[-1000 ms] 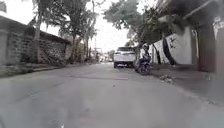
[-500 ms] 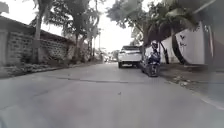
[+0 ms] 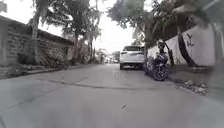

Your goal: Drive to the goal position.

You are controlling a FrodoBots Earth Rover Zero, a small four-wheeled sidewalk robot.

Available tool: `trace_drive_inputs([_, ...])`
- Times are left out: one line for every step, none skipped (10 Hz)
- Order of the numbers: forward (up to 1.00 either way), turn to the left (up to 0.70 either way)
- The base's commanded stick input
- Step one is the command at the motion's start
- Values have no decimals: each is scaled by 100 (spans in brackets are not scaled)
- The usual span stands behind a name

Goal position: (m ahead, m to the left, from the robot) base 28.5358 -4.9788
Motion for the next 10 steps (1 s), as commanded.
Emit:
trace_drive_inputs([100, 0])
trace_drive_inputs([100, 0])
trace_drive_inputs([100, 0])
trace_drive_inputs([100, 0])
trace_drive_inputs([100, 0])
trace_drive_inputs([100, 0])
trace_drive_inputs([100, 0])
trace_drive_inputs([100, 0])
trace_drive_inputs([100, 2])
trace_drive_inputs([92, 3])
